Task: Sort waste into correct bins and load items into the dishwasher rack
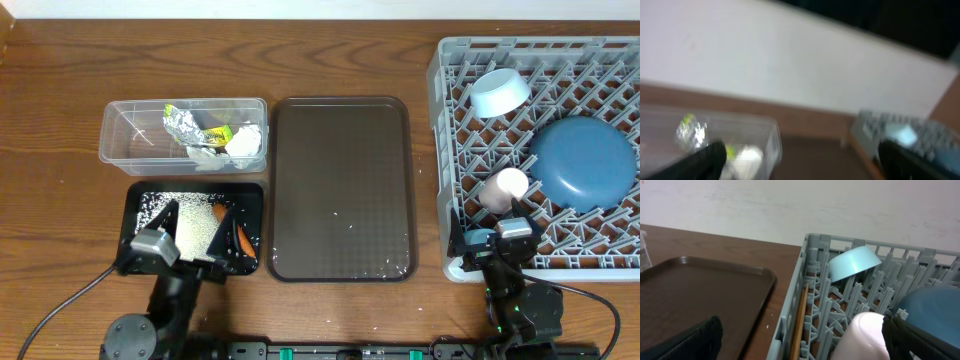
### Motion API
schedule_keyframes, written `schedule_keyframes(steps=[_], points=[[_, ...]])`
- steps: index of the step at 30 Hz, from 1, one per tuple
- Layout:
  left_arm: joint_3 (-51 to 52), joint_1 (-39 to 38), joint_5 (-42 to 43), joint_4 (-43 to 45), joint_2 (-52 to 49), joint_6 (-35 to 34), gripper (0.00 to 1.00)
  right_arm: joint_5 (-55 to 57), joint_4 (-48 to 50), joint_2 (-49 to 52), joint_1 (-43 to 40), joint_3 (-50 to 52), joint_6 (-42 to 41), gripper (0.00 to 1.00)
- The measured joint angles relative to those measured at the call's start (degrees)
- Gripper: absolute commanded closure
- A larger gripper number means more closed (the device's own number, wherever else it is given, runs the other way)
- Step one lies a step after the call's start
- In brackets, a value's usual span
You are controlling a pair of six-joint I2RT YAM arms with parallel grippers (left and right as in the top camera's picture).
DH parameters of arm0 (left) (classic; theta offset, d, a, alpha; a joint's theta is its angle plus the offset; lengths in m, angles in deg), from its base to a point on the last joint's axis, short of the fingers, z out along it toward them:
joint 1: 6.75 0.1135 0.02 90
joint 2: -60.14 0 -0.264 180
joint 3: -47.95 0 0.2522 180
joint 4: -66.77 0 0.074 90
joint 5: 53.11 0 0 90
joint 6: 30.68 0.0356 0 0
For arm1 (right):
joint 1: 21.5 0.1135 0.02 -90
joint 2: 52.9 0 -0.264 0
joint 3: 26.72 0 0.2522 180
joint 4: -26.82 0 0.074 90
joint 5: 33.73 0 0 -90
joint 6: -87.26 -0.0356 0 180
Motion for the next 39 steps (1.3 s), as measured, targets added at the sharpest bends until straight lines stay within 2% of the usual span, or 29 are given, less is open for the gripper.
schedule_keyframes(steps=[4, 9, 15, 22, 32, 39], points=[[7.8, -1.4, 0.0, 10.5, 0.0, 0.0, 0.01, 0.0, 0.0, 0.0, 0.0, 0.0, 0.0, 0.01], [14.5, -1.6, -0.1, 15.3, 0.0, 0.0, 0.01, 0.0, 0.0, 0.0, 0.0, 0.0, 0.0, 0.01], [18.9, -2.1, -2.5, 15.3, 0.0, 0.0, 0.01, 0.0, 0.0, 0.0, 0.0, 0.0, 0.0, 0.01], [19.4, -3.4, -9.1, 9.6, 0.0, 0.2, 0.01, 0.0, 0.0, 0.0, 0.0, 0.0, 0.0, 0.01], [19.2, -3.4, -11.9, 9.0, 0.0, 9.9, 0.01, 0.0, 0.0, 0.0, 0.0, 0.0, 0.0, 0.01], [19.2, -4.7, -12.0, 9.0, 0.0, 12.7, 0.01, 0.0, 0.0, 0.0, 0.0, 0.0, 0.0, 0.01]])
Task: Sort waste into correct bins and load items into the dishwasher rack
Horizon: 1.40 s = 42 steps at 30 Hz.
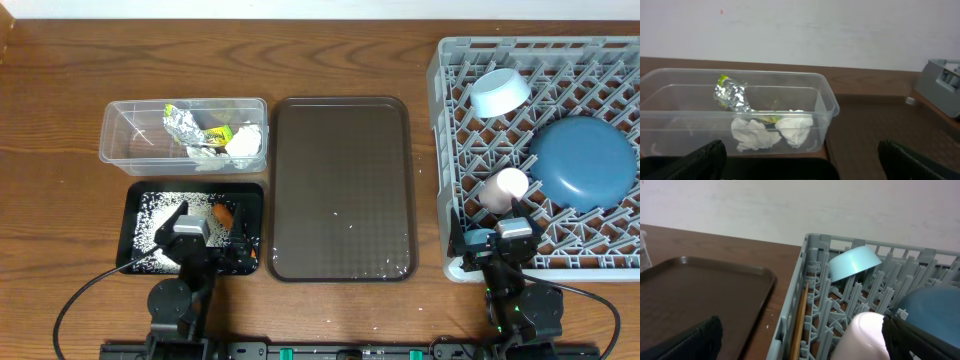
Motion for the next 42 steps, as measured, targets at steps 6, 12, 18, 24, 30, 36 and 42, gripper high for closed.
schedule_keyframes(steps=[6, 12, 18, 24, 30, 36, 42], points=[[0.0, -1.0, 0.0, 0.0, 0.0, 1.0, 0.01, 0.0, 0.0, 0.0, 0.0, 0.0, 0.0, 0.01], [0.0, -1.0, 0.0, 0.0, 0.0, 1.0, 0.01, 0.0, 0.0, 0.0, 0.0, 0.0, 0.0, 0.01], [0.0, -1.0, 0.0, 0.0, 0.0, 1.0, 0.01, 0.0, 0.0, 0.0, 0.0, 0.0, 0.0, 0.01], [0.0, -1.0, 0.0, 0.0, 0.0, 1.0, 0.01, 0.0, 0.0, 0.0, 0.0, 0.0, 0.0, 0.01], [0.0, -1.0, 0.0, 0.0, 0.0, 1.0, 0.01, 0.0, 0.0, 0.0, 0.0, 0.0, 0.0, 0.01], [0.0, -1.0, 0.0, 0.0, 0.0, 1.0, 0.01, 0.0, 0.0, 0.0, 0.0, 0.0, 0.0, 0.01], [0.0, -1.0, 0.0, 0.0, 0.0, 1.0, 0.01, 0.0, 0.0, 0.0, 0.0, 0.0, 0.0, 0.01]])
